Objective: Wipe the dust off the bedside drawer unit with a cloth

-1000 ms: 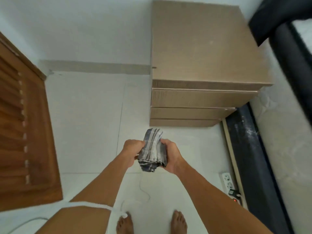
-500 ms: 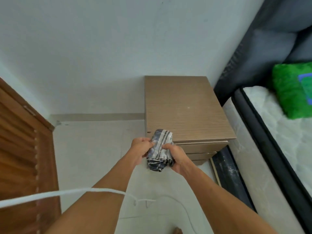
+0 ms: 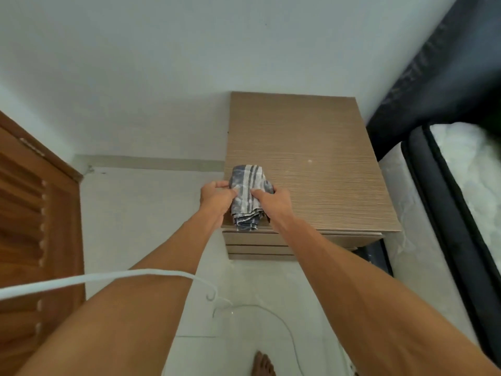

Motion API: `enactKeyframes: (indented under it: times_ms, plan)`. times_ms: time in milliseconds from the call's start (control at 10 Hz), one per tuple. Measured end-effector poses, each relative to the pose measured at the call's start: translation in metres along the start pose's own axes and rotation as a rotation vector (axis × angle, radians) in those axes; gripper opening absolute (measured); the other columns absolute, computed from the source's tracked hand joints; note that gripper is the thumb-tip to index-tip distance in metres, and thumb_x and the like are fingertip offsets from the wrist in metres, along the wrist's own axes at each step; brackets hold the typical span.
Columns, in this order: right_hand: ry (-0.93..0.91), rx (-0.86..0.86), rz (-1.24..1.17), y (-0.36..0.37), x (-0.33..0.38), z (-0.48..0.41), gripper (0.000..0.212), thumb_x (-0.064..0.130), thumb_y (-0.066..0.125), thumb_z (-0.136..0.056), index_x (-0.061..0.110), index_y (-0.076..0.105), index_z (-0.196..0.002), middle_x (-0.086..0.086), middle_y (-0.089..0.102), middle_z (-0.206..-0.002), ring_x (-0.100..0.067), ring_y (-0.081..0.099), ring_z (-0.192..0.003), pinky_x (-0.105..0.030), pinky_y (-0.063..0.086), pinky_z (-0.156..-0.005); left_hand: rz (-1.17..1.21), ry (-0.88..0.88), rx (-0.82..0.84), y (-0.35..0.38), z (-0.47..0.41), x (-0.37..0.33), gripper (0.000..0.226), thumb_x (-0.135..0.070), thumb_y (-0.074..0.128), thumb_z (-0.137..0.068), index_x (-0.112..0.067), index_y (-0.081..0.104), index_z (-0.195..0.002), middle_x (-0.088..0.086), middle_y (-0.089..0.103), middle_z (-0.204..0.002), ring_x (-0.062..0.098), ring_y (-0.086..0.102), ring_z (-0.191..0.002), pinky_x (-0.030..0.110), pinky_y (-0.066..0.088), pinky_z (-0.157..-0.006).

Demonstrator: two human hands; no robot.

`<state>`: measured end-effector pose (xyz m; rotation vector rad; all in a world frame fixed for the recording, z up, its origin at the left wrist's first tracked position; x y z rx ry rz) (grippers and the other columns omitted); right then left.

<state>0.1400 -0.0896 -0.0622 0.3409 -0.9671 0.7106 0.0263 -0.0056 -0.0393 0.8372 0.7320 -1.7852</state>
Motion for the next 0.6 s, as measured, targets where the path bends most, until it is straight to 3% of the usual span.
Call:
enactKeyframes:
  times_ms: [100, 300, 400, 500, 600]
  plan:
    - [-0.025, -0.013, 0.039, 0.001, -0.008, -0.011, 0.019, 0.008, 0.070, -0.086, 0.010, 0.068, -0.104, -0.008, 0.074, -0.093, -0.023, 0.073, -0.080, -0.044, 0.061, -0.074, -0.023, 0.017, -0.048, 0.004, -0.007, 0.004, 0.030, 0.000, 0.073, -0.078, -0.008, 0.061, -0.104, 0.009, 0.070, -0.093, 0.018, 0.068, -0.073, 0.029, 0.056, -0.060]
    - [-0.071, -0.068, 0.173, -0.002, -0.018, -0.020, 0.019, 0.013, 0.072, -0.084, 0.013, 0.070, -0.103, -0.003, 0.074, -0.089, -0.022, 0.072, -0.078, -0.045, 0.061, -0.073, -0.150, -0.001, -0.079, 0.008, -0.016, 0.014, 0.027, -0.003, 0.073, -0.079, -0.015, 0.060, -0.101, 0.010, 0.070, -0.098, 0.023, 0.071, -0.081, 0.039, 0.061, -0.075]
    - [-0.077, -0.049, 0.221, -0.005, -0.018, -0.022, 0.017, 0.016, 0.072, -0.083, 0.015, 0.070, -0.101, -0.001, 0.074, -0.087, -0.020, 0.072, -0.077, -0.044, 0.061, -0.072, -0.246, -0.003, -0.094, 0.012, -0.016, 0.016, 0.024, -0.004, 0.071, -0.080, -0.016, 0.060, -0.098, 0.010, 0.069, -0.101, 0.023, 0.070, -0.085, 0.037, 0.060, -0.076]
    - [-0.093, -0.025, 0.273, -0.004, -0.017, -0.020, 0.021, 0.020, 0.070, -0.084, 0.014, 0.069, -0.104, 0.000, 0.073, -0.088, -0.020, 0.071, -0.077, -0.044, 0.061, -0.072, -0.325, 0.025, -0.133, 0.014, -0.011, 0.017, 0.021, -0.008, 0.071, -0.082, -0.014, 0.061, -0.100, 0.006, 0.066, -0.099, 0.019, 0.066, -0.082, 0.027, 0.054, -0.062]
    - [-0.098, -0.003, 0.273, -0.008, -0.013, -0.012, 0.018, 0.023, 0.067, -0.088, 0.016, 0.067, -0.104, 0.002, 0.072, -0.087, -0.021, 0.071, -0.078, -0.046, 0.060, -0.072, -0.316, 0.037, -0.196, 0.007, -0.003, 0.016, 0.025, -0.012, 0.072, -0.082, -0.014, 0.061, -0.104, 0.006, 0.065, -0.099, 0.016, 0.063, -0.075, 0.025, 0.052, -0.060]
Point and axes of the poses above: each hand's wrist, its own z-axis away from the middle knuckle, its own y-axis out of the palm, x = y × z, the point moved 3 cm from there along -z, towards the middle knuckle
